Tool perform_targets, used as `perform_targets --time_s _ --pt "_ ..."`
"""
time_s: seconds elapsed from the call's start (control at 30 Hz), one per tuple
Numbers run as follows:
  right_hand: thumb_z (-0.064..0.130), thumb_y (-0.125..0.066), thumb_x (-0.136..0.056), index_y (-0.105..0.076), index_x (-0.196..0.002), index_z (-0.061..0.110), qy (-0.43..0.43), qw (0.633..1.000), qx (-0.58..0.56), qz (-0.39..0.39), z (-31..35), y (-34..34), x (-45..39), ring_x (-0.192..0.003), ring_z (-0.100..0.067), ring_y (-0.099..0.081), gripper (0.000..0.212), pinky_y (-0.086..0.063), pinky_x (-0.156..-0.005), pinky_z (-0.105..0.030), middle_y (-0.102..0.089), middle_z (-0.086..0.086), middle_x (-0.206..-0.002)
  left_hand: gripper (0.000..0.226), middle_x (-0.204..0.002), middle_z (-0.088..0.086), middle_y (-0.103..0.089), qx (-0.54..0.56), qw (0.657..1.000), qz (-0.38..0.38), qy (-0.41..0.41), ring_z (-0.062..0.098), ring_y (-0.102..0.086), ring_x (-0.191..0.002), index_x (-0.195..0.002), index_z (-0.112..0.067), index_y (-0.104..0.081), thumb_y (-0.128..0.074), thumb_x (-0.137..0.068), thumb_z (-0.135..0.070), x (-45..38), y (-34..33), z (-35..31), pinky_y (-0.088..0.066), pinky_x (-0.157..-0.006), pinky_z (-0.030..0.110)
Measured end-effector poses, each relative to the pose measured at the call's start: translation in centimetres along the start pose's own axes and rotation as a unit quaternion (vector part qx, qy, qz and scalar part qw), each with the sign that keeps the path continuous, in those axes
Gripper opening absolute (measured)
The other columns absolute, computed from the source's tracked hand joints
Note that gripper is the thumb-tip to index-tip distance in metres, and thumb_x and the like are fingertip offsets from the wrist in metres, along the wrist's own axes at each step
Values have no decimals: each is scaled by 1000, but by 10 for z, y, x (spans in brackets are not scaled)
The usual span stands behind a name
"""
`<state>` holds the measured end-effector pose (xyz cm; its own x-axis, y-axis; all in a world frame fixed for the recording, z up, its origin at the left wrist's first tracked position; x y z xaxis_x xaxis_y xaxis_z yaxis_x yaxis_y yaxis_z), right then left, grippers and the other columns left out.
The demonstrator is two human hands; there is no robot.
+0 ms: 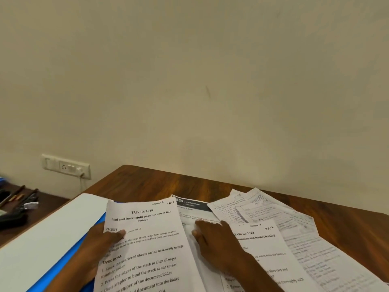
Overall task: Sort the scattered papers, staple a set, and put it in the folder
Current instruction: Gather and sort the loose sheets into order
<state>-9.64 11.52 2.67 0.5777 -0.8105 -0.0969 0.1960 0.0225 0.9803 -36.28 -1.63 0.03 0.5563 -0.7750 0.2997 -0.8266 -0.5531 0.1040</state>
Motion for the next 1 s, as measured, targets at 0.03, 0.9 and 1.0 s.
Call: perform_targets --time_s 0.03,0.9,1.0 --pt "52 -27 -107 -56 -117 29 18 1000 -4 -12 7 2 7 -109 -13 -63 38 -39 -108 -39 -70 7 -122 8 -77 16 -79 2 1000 3 -3 39 -75 -77 -105 -7 -68 -66 -98 -4 0 0 0 -56 -64 41" --pt "31 -69 -98 -65 -70 18 -260 909 -317 -74 -62 6 -1 -77 -17 -69 32 -55 -82 -34 -72 -1 -75 11 -83 15 -80 -8 1000 8 -24 38 -78 -73 -111 -9 -67 -65 -100 -7 1 -1 -2 -61 -68 46" --pt "30 -59 -104 -67 -80 13 -290 876 -382 -48 -69 5 2 -76 -19 -67 30 -51 -76 -30 -72 -7 -81 9 -81 15 -80 -6 1000 8 -24 35 -78 -69 -108 -10 -66 -64 -100 -6 2 -2 -3 -60 -66 44"
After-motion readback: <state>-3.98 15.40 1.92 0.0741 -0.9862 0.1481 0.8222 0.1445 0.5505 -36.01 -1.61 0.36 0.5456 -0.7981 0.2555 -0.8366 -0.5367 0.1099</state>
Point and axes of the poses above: each hand's wrist, its own x-axis away from the middle knuckle, its own y-axis out of the back of the hand, z = x × y, the point moved 8 cm from there along -x, towards the middle knuckle
